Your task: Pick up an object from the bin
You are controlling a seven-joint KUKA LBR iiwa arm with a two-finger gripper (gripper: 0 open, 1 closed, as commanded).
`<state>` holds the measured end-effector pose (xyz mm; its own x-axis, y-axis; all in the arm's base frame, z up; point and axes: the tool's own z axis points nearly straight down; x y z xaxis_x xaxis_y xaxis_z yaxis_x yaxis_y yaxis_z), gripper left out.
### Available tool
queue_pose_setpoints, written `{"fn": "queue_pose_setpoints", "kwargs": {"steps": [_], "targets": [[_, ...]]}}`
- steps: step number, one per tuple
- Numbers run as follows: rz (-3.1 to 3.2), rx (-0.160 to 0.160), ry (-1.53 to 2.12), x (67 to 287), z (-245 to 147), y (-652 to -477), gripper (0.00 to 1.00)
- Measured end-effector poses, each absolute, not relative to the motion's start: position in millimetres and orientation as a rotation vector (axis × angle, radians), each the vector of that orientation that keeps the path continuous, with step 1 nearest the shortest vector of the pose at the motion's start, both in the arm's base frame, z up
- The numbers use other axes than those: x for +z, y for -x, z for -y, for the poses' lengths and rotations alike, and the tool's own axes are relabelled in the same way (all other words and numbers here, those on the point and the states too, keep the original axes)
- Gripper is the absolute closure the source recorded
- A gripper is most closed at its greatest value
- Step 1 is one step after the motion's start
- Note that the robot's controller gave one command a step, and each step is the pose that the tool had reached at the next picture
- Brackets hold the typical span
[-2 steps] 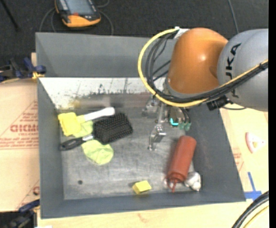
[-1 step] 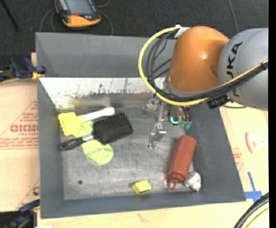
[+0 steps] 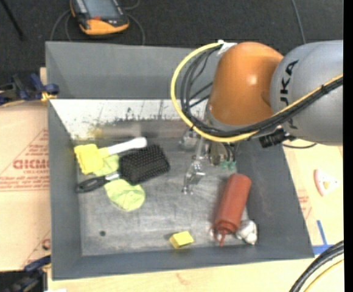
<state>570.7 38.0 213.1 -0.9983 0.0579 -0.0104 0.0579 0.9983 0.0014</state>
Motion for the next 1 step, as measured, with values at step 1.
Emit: {"fn": "queue_pose_setpoints", "kwargs": {"steps": [1], "targets": [[-3.129,0.002,-0.206,169.3,-56.7,-526.6,0.00]]}}
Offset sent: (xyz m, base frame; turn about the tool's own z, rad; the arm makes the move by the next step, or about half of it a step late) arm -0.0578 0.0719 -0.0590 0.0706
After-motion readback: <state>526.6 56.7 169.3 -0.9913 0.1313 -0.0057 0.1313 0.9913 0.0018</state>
